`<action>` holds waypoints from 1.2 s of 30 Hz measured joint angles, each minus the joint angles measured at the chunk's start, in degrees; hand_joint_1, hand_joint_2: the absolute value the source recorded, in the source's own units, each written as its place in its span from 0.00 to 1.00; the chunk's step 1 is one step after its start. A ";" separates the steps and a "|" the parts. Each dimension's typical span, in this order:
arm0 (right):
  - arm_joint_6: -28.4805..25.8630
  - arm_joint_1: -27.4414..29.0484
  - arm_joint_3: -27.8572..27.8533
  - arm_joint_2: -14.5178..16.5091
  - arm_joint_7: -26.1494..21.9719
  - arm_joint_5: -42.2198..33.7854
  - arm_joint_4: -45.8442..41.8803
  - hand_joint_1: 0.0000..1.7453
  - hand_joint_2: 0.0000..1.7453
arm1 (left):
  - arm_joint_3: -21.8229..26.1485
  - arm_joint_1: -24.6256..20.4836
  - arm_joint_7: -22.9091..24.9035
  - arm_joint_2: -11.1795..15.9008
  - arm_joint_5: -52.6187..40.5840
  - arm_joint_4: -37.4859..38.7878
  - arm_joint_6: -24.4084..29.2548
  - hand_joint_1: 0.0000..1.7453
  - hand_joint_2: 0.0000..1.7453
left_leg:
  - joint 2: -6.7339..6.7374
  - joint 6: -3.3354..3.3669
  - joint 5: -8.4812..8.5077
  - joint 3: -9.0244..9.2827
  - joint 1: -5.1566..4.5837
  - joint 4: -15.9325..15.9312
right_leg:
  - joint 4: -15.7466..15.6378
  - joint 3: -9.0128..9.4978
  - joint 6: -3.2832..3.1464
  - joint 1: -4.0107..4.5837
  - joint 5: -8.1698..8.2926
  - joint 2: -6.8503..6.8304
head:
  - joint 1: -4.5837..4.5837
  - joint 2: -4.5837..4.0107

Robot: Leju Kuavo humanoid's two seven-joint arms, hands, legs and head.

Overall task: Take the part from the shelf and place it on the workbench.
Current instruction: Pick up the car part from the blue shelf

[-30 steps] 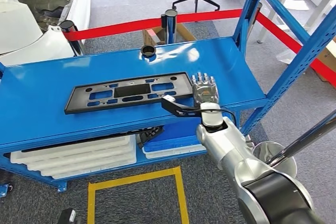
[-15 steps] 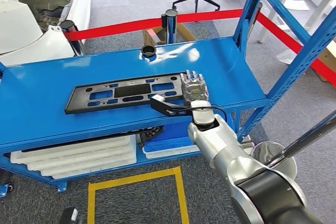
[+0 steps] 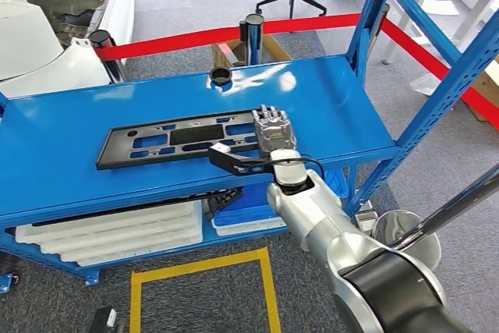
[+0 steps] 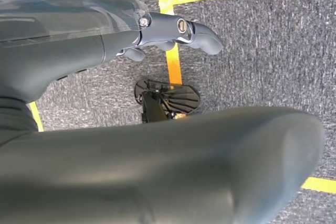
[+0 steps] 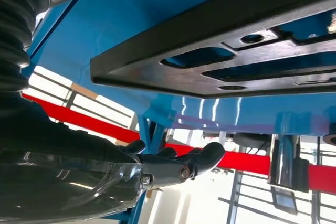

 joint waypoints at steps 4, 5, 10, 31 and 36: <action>-0.28 0.03 -0.02 0.18 -0.37 -0.02 0.38 0.00 1.00 | 0.00 0.02 -0.13 -0.02 0.00 0.00 0.16 0.00 0.00 | 0.00 0.00 0.00 0.00 0.00 0.00 | 0.00 0.00 0.00 0.00 0.00 0.00 | 0.00 0.00; -0.40 0.04 -0.04 0.19 -0.40 -0.01 0.45 0.00 1.00 | 0.00 0.03 -0.16 -0.03 0.00 0.00 0.20 0.00 0.00 | 0.00 0.00 0.00 0.00 0.00 0.00 | 0.00 0.00 0.00 0.00 0.00 0.00 | 0.00 0.00; -1.19 0.25 -0.15 0.14 -0.79 -0.02 0.84 0.00 1.00 | 0.00 0.03 -0.39 -0.03 0.00 0.00 0.65 0.00 0.00 | 0.00 0.00 0.00 0.00 -0.01 0.00 | 0.00 0.00 0.00 0.00 0.00 0.00 | 0.00 0.00; -3.28 1.12 -0.84 -1.54 -2.45 0.16 1.15 1.00 1.00 | -0.81 0.12 -2.08 -0.48 0.00 0.00 1.88 0.00 0.00 | 0.00 0.00 0.00 0.04 -0.04 0.00 | -0.01 0.02 0.00 0.00 0.00 0.01 | 0.00 0.00; -3.69 1.10 -1.34 -1.98 -2.48 0.33 0.90 1.00 1.00 | -1.03 0.13 -2.67 -0.51 0.00 0.00 1.39 0.00 0.00 | 0.00 0.00 0.00 0.09 -0.04 0.00 | -0.01 0.09 0.00 0.00 0.00 0.01 | 0.00 0.00</action>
